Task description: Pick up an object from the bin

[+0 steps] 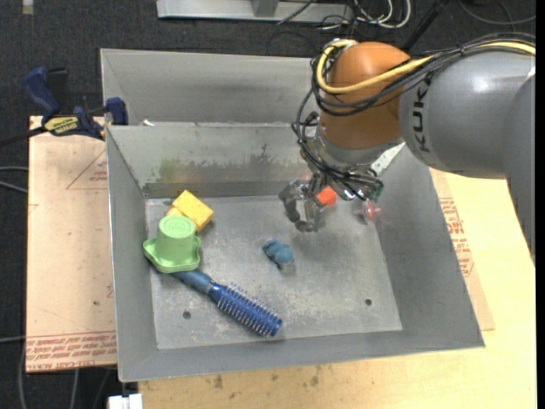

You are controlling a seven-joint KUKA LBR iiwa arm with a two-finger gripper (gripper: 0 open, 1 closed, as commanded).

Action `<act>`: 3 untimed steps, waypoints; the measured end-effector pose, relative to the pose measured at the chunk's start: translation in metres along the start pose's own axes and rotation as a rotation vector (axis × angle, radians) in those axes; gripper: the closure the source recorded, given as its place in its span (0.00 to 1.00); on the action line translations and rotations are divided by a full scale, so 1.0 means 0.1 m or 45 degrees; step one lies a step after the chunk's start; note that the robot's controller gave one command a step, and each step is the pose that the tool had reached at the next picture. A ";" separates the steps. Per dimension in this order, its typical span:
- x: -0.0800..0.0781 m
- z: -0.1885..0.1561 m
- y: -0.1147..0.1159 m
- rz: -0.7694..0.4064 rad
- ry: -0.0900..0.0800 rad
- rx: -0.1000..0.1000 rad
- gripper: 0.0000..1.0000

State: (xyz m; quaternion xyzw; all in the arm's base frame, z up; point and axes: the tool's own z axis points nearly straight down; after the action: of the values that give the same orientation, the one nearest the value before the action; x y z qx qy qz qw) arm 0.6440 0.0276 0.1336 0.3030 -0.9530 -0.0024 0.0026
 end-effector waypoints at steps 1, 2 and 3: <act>-0.02 -0.05 -0.02 0.002 -0.009 0.007 0.00; 0.41 0.57 0.42 0.208 -0.001 0.002 0.00; 0.40 0.55 0.41 0.207 -0.007 0.006 1.00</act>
Offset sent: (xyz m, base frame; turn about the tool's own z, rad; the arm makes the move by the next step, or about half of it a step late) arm 0.0000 0.0000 0.0000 0.0000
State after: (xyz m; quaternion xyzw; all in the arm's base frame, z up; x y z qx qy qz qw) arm 0.5873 0.0382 0.0793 0.2246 -0.9744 -0.0006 -0.0005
